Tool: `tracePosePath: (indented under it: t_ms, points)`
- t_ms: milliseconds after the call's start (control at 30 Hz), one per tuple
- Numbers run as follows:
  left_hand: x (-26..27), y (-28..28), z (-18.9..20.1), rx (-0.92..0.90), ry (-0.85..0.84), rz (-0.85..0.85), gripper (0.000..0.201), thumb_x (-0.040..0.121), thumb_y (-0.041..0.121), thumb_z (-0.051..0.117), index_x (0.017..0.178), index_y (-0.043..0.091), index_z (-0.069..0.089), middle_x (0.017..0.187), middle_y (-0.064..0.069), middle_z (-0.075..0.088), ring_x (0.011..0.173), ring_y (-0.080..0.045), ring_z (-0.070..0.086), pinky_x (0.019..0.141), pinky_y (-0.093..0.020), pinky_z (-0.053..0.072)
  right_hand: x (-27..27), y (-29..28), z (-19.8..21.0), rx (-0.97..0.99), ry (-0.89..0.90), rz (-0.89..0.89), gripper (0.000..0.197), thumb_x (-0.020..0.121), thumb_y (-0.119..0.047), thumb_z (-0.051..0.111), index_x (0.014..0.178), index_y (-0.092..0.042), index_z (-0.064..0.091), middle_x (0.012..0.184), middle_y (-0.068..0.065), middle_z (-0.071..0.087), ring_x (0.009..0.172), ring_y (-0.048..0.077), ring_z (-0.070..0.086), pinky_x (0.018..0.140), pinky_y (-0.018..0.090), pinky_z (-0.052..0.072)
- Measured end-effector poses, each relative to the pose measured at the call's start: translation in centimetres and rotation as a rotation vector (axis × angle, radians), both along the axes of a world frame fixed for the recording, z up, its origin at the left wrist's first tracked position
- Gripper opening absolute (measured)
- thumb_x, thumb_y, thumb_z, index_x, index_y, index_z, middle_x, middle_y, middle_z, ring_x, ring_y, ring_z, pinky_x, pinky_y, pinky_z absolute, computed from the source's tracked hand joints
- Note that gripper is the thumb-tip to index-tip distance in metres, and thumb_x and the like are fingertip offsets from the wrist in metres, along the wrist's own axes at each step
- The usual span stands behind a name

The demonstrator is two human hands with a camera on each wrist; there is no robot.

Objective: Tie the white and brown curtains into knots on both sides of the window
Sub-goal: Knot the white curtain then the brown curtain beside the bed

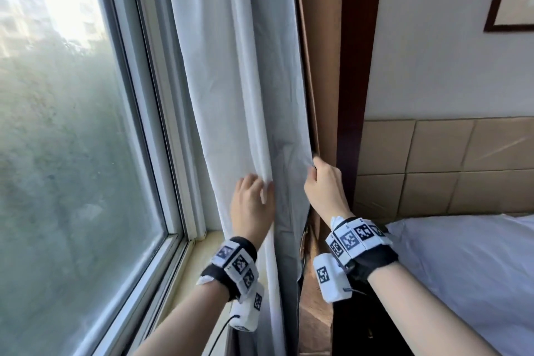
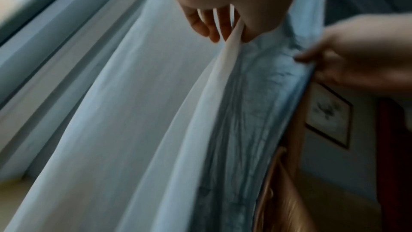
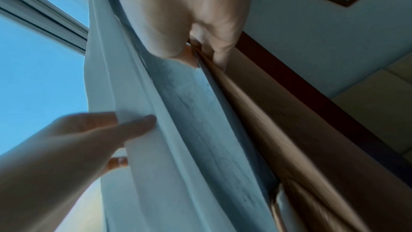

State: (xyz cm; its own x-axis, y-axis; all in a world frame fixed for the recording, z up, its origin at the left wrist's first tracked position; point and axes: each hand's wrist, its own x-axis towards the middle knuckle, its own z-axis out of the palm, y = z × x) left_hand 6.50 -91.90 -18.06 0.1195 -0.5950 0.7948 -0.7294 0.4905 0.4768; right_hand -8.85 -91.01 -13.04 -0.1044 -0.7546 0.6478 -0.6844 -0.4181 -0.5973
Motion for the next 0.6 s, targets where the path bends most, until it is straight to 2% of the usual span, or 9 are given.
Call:
tracePosePath:
  t_ms: [67, 100, 200, 267, 333, 367, 433, 500, 600]
  points:
    - [-1.8, 0.5, -0.4, -0.047, -0.118, -0.046, 0.026, 0.090, 0.025, 0.056, 0.070, 0.008, 0.061, 0.089, -0.003, 0.053, 0.082, -0.020, 0.049, 0.065, -0.029, 0.042, 0.7, 0.4, 0.0, 0.053, -0.038, 0.070, 0.030, 0.095, -0.038, 0.043, 0.096, -0.013, 0.060, 0.088, 0.009, 0.068, 0.080, 0.025, 0.064, 0.071, 0.040, 0.053]
    - [-2.7, 0.5, -0.7, -0.048, -0.173, -0.088, 0.020, 0.087, 0.022, 0.056, 0.075, 0.009, 0.065, 0.094, -0.005, 0.054, 0.085, -0.022, 0.050, 0.068, -0.033, 0.046, 1.0, 0.7, 0.1, 0.087, -0.036, 0.092, 0.049, 0.090, -0.057, 0.043, 0.110, -0.017, 0.061, 0.101, 0.007, 0.071, 0.094, 0.024, 0.066, 0.082, 0.037, 0.054]
    - [-3.9, 0.5, -0.9, 0.029, -0.237, -0.181, 0.028, 0.083, 0.027, 0.045, 0.094, 0.014, 0.067, 0.106, -0.009, 0.057, 0.096, -0.028, 0.054, 0.078, -0.040, 0.049, 1.4, 0.7, 0.2, 0.151, -0.032, 0.073, 0.080, 0.068, -0.086, 0.048, 0.108, -0.019, 0.063, 0.097, 0.000, 0.072, 0.092, 0.017, 0.068, 0.077, 0.035, 0.057]
    - [-3.1, 0.0, -0.5, 0.091, -0.207, -0.253, 0.034, 0.087, 0.042, 0.046, 0.101, 0.023, 0.070, 0.113, -0.003, 0.055, 0.106, -0.023, 0.053, 0.089, -0.038, 0.045, 0.5, 0.2, 0.3, 0.128, -0.053, 0.025, 0.058, 0.080, -0.064, 0.056, 0.105, -0.013, 0.065, 0.094, 0.005, 0.072, 0.089, 0.021, 0.068, 0.075, 0.032, 0.055]
    - [-1.3, -1.1, 0.0, 0.114, 0.014, -0.319, 0.037, 0.091, 0.049, 0.050, 0.100, 0.022, 0.072, 0.111, 0.004, 0.052, 0.106, -0.014, 0.054, 0.093, -0.036, 0.045, -0.6, 0.1, 0.4, 0.079, -0.046, -0.019, 0.028, 0.093, -0.027, 0.050, 0.090, -0.003, 0.064, 0.085, 0.015, 0.070, 0.079, 0.030, 0.063, 0.068, 0.034, 0.049]
    - [-0.3, -1.8, 0.5, 0.109, 0.175, -0.299, 0.035, 0.093, 0.045, 0.052, 0.100, 0.017, 0.071, 0.110, 0.004, 0.052, 0.102, -0.012, 0.056, 0.092, -0.037, 0.048, -1.1, 0.1, 0.5, 0.072, -0.047, -0.031, 0.027, 0.095, -0.018, 0.045, 0.080, 0.000, 0.059, 0.078, 0.016, 0.067, 0.071, 0.031, 0.058, 0.065, 0.036, 0.045]
    - [1.5, -3.5, 1.4, 0.138, 0.358, -0.205, 0.024, 0.093, 0.033, 0.058, 0.109, 0.016, 0.063, 0.113, 0.000, 0.052, 0.098, -0.013, 0.056, 0.090, -0.040, 0.050, -1.8, 0.5, 0.7, 0.078, -0.052, -0.023, 0.032, 0.095, -0.013, 0.044, 0.063, -0.006, 0.047, 0.062, 0.010, 0.056, 0.057, 0.023, 0.048, 0.058, 0.037, 0.041]
    - [2.6, -5.3, 1.9, 0.290, 0.290, -0.165, 0.044, 0.088, 0.034, 0.066, 0.127, 0.022, 0.050, 0.127, -0.001, 0.047, 0.110, -0.014, 0.050, 0.098, -0.036, 0.045, -2.0, 0.8, 0.6, 0.086, -0.048, 0.009, 0.037, 0.092, -0.011, 0.046, 0.056, -0.018, 0.040, 0.054, -0.001, 0.047, 0.051, 0.014, 0.043, 0.053, 0.032, 0.036]
    - [2.2, -7.4, 2.6, 0.476, 0.262, -0.260, 0.077, 0.083, 0.046, 0.068, 0.146, 0.030, 0.028, 0.147, -0.002, 0.030, 0.134, -0.021, 0.036, 0.113, -0.042, 0.033, -2.2, 0.6, 0.4, 0.101, -0.093, 0.085, 0.022, 0.089, -0.010, 0.044, 0.076, -0.015, 0.061, 0.073, -0.001, 0.064, 0.068, 0.016, 0.060, 0.061, 0.033, 0.048]
